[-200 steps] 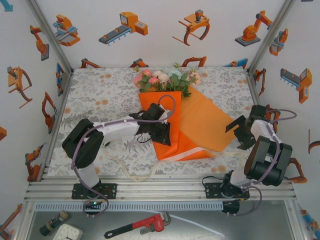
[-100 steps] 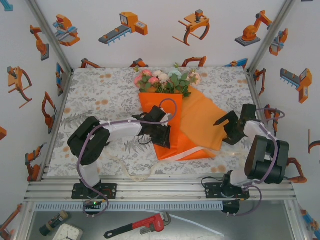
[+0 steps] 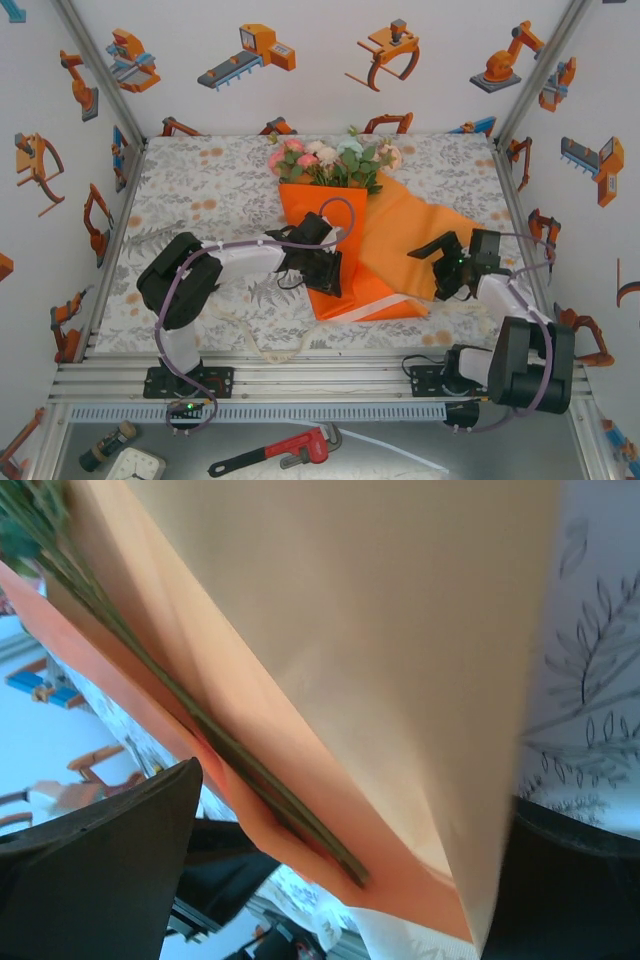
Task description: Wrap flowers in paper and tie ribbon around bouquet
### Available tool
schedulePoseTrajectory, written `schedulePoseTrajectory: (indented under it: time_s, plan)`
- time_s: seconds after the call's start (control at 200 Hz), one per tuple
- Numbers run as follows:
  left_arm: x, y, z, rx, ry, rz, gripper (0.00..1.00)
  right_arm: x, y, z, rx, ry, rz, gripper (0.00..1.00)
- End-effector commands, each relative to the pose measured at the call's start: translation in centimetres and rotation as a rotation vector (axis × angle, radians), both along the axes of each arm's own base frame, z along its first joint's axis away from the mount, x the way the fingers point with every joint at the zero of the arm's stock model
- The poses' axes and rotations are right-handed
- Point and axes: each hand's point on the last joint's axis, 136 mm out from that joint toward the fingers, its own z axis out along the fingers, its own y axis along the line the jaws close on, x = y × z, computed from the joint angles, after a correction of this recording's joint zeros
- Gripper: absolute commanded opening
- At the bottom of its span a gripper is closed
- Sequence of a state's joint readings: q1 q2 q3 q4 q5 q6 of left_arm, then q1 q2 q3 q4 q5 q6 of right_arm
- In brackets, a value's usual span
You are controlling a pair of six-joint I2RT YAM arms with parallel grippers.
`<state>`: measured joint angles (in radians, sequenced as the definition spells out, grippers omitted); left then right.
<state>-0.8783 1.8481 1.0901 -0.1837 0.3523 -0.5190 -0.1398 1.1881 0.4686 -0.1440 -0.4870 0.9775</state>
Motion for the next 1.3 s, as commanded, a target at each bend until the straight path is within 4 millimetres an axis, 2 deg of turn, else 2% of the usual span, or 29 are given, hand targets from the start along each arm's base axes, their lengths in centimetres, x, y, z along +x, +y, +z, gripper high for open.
schedulePoseTrajectory:
  time_s: [0.0, 0.06, 0.125, 0.255, 0.411, 0.461, 0.561, 0.636, 0.691, 0.766, 0.826, 0.871, 1.056, 1.136, 1.297]
  plan:
    - [-0.3, -0.4, -0.2, -0.011, -0.004, -0.03, 0.36, -1.1, 1.0, 0.7, 0.014, -0.033, 0.033, 0.92]
    - [-0.2, -0.5, -0.2, -0.011, -0.006, -0.03, 0.36, -1.4, 1.0, 1.0, 0.002, -0.057, 0.039, 0.9]
    - [-0.2, -0.6, -0.2, -0.013, -0.008, -0.032, 0.37, -1.3, 0.9, 1.5, -0.003, -0.075, 0.025, 0.83]
    - [-0.3, -0.7, -0.1, -0.02, -0.01, -0.048, 0.37, -0.1, 1.5, 4.0, -0.012, -0.119, 0.024, 0.61]
    - [-0.6, -0.9, 0.3, -0.038, -0.029, -0.091, 0.4, 1.8, 3.9, 7.5, -0.036, -0.223, 0.097, 0.39]
    - [-0.7, -0.9, 0.3, -0.04, -0.029, -0.096, 0.41, 2.4, 5.1, 8.2, -0.042, -0.244, 0.132, 0.39]
    - [-0.7, -0.8, 0.1, -0.034, -0.029, -0.086, 0.41, 3.2, 7.7, 9.1, -0.062, -0.272, 0.217, 0.64]
    - [-0.7, -0.8, 0.0, -0.038, -0.029, -0.079, 0.42, 3.6, 10.1, 9.6, -0.056, -0.299, 0.293, 0.67]
    - [-0.6, -0.7, 0.0, -0.042, -0.033, -0.065, 0.43, 3.6, 11.6, 9.5, -0.059, -0.306, 0.339, 0.62]
    - [-0.4, -0.7, 0.2, -0.053, -0.037, -0.052, 0.47, 3.5, 12.5, 8.5, -0.097, -0.283, 0.376, 0.53]
    - [-0.3, -0.7, 0.5, -0.062, -0.045, -0.036, 0.49, 3.5, 12.6, 7.8, -0.142, -0.257, 0.393, 0.39]
    - [-0.1, -0.8, 0.8, -0.073, -0.056, -0.029, 0.51, 3.5, 12.7, 7.6, -0.165, -0.253, 0.405, 0.32]
    - [0.3, -0.5, 1.2, -0.08, -0.089, -0.008, 0.58, 4.2, 13.2, 8.4, -0.168, -0.289, 0.419, 0.05]
    - [0.7, -0.1, 0.1, -0.034, -0.077, 0.019, 0.58, 4.6, 14.0, 9.4, -0.141, -0.33, 0.439, 0.0]
    - [0.3, -0.6, -0.8, -0.067, -0.041, 0.017, 0.58, 4.5, 16.5, 10.8, -0.091, -0.409, 0.526, 0.0]
